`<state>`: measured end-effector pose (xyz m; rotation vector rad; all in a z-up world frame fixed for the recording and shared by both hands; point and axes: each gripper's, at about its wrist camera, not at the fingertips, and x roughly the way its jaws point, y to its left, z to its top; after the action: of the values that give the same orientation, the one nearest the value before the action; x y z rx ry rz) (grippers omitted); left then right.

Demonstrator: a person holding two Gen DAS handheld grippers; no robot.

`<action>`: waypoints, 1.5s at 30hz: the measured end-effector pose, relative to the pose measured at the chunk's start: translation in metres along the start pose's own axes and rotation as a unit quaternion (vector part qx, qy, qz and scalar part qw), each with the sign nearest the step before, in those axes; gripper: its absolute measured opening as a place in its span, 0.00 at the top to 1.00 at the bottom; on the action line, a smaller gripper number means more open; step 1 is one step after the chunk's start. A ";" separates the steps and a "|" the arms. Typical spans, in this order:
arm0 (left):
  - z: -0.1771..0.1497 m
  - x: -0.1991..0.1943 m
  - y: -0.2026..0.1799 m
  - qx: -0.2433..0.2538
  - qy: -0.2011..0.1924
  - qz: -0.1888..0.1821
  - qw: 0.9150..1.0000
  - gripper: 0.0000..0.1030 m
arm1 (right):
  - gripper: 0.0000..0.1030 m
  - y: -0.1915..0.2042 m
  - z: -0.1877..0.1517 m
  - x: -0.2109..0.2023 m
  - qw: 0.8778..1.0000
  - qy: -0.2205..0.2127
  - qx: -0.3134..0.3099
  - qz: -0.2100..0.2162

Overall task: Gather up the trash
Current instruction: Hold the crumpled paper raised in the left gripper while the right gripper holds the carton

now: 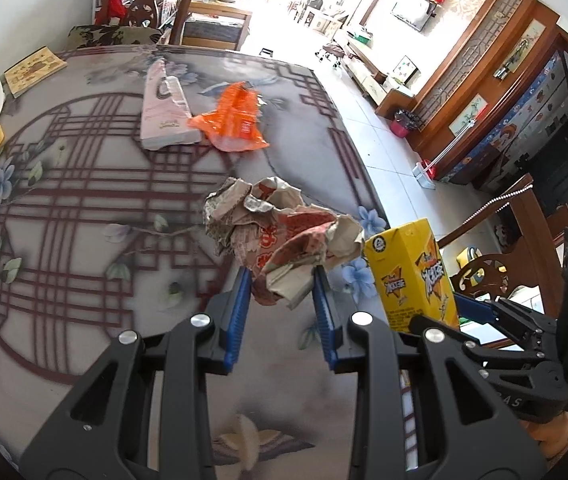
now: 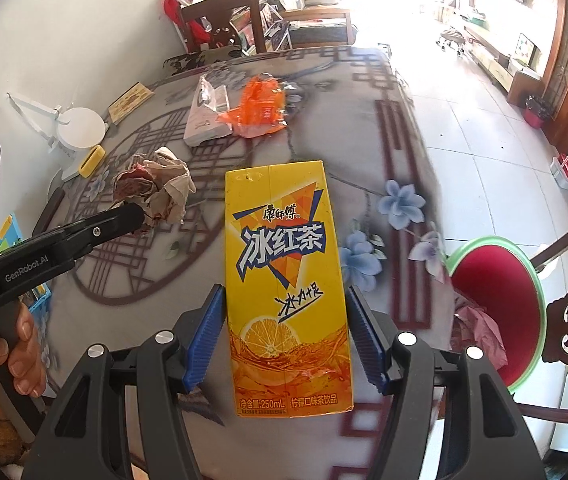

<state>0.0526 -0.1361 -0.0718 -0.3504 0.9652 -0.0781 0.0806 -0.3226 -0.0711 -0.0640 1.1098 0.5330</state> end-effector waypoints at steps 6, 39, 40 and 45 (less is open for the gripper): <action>-0.003 0.006 -0.012 -0.003 0.004 0.001 1.000 0.71 | 0.43 -0.014 -0.004 -0.004 1.000 0.002 0.005 0.001; 0.002 0.013 -0.001 -0.013 0.014 0.005 1.000 0.71 | 0.43 -0.010 -0.002 0.008 1.000 0.013 0.003 0.004; 0.003 0.013 -0.001 -0.013 0.014 0.005 1.000 0.70 | 0.43 -0.009 -0.003 0.009 1.000 0.013 0.003 0.004; 0.002 0.012 0.000 -0.015 0.013 0.005 1.000 0.71 | 0.43 -0.009 -0.003 0.010 1.000 0.013 0.002 0.004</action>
<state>0.0614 -0.1383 -0.0804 -0.3720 0.9944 -0.0597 0.0852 -0.3275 -0.0830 -0.0626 1.1376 0.5386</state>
